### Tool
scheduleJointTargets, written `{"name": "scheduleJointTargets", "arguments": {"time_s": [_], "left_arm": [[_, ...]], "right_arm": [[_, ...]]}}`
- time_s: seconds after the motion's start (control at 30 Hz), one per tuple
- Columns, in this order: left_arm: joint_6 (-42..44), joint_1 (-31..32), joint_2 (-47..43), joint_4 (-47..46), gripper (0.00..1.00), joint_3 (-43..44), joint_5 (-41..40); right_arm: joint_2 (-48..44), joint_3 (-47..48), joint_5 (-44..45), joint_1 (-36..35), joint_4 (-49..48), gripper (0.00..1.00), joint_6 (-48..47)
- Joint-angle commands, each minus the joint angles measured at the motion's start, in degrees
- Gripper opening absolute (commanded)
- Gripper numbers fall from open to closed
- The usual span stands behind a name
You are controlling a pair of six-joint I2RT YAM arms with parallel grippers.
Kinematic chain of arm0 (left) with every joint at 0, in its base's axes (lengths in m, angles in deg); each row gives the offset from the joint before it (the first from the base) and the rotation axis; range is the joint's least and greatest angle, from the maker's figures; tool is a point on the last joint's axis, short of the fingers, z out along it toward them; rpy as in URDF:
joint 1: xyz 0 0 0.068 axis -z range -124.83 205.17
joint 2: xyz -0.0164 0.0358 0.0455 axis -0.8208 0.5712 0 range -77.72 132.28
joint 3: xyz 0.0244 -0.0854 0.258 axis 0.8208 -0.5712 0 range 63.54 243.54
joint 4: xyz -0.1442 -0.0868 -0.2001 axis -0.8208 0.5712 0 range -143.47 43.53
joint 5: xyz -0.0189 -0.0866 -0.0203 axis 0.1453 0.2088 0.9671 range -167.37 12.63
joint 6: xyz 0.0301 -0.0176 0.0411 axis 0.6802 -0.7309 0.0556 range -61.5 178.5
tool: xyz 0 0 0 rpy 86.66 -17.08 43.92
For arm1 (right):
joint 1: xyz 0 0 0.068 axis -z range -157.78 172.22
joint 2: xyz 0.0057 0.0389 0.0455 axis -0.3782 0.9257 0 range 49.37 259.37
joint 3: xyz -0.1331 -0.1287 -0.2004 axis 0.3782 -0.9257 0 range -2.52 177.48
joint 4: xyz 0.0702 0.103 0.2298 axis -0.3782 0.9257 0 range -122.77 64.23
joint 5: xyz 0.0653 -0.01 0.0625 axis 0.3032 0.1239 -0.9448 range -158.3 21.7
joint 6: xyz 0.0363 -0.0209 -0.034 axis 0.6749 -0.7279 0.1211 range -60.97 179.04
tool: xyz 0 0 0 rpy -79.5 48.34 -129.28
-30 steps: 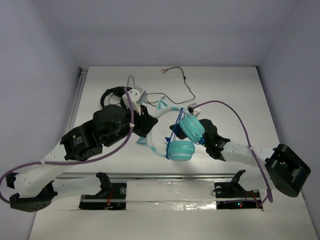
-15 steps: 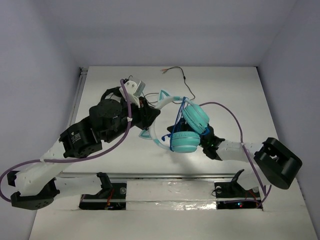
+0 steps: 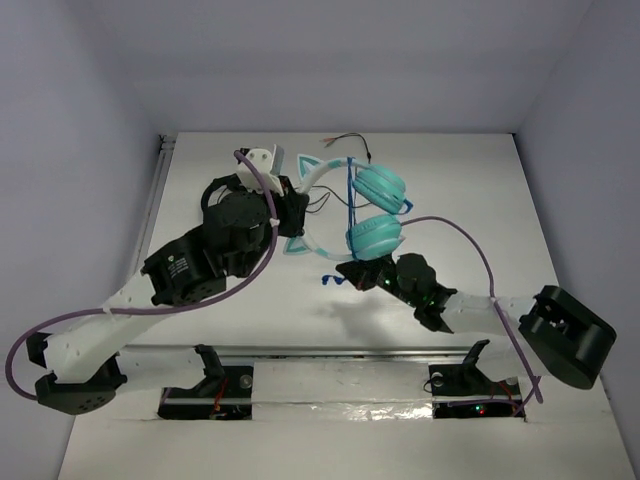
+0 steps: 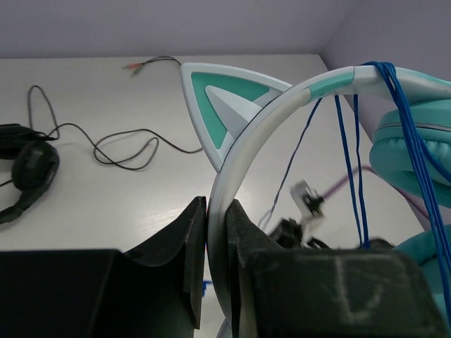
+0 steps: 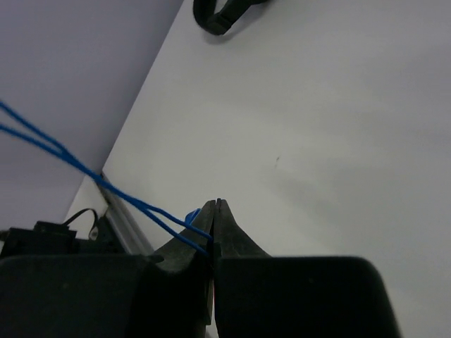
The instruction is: Wrap the headphones
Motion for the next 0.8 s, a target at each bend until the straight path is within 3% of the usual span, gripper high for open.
{"name": "scheduleJointTargets", "arguments": {"time_s": [0.0,0.3,0.77], "left_arm": [[-2.87,-3.06,2.07,-10.72,0.00,-0.58,-9.36],[-2.34,-16.85,10.24,-15.04,0.00,-4.28,-6.64],[-5.24,-18.63,17.90,-21.62,0.00,-19.03,-4.62]], "right_arm": [[-4.32,-1.38,0.31,-3.33,1.61,0.00,3.50],[-9.34,-2.44,4.71,-13.00,7.15,0.00,7.10],[-18.66,2.91,1.11,-14.24,17.53,0.00,6.49]]}}
